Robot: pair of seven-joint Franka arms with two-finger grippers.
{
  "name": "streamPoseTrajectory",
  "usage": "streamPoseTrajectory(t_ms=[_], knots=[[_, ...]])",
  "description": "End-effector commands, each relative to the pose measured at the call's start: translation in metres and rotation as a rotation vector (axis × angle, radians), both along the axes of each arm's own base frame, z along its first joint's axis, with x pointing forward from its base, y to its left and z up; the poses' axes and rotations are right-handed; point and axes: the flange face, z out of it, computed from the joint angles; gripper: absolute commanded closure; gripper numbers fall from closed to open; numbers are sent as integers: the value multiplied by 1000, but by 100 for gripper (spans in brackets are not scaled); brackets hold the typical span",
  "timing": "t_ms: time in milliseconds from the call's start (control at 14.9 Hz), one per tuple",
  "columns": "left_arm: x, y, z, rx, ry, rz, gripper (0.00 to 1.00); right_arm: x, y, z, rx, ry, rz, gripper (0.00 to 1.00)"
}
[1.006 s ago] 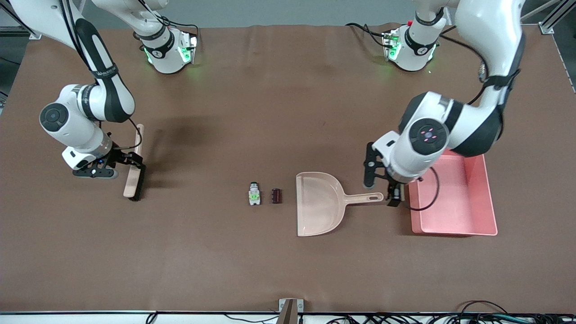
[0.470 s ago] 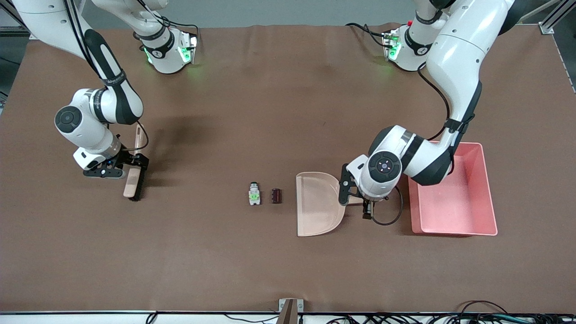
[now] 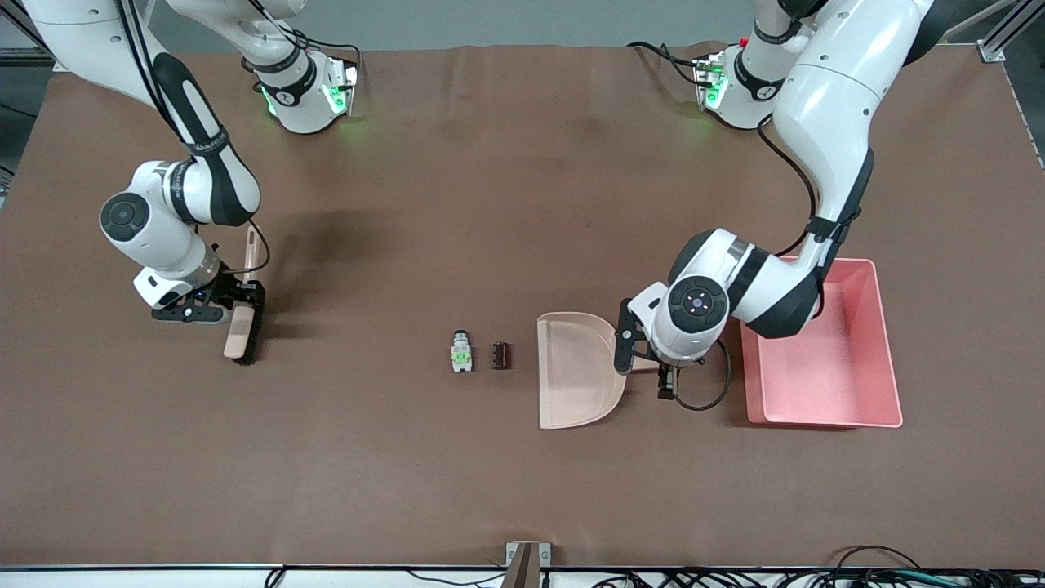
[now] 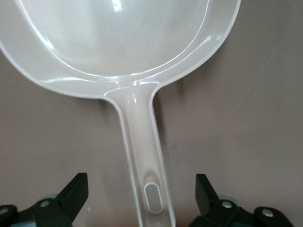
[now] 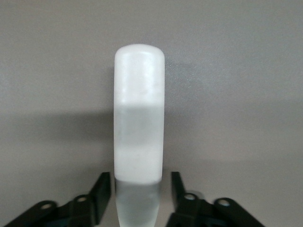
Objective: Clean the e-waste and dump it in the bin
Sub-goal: 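Grasp the dustpan handle with the left gripper while the right gripper grasps the brush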
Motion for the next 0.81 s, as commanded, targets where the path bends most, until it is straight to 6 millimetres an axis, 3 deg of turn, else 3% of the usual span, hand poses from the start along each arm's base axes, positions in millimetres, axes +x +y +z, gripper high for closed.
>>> streamPoseTrajectory(t_ms=[0, 268, 470, 738], knots=[[-7, -16, -13, 23, 6, -2, 0, -6, 2, 2, 12, -3, 1, 68], [-14, -31, -29, 13, 11, 1, 0, -2, 8, 5, 12, -9, 15, 83], [-14, -35, -35, 0, -1, -5, 2, 8, 30, 15, 15, 29, 50, 91], [-11, -34, -30, 0, -9, -5, 26, 24, 66, 32, 17, 39, 42, 96]])
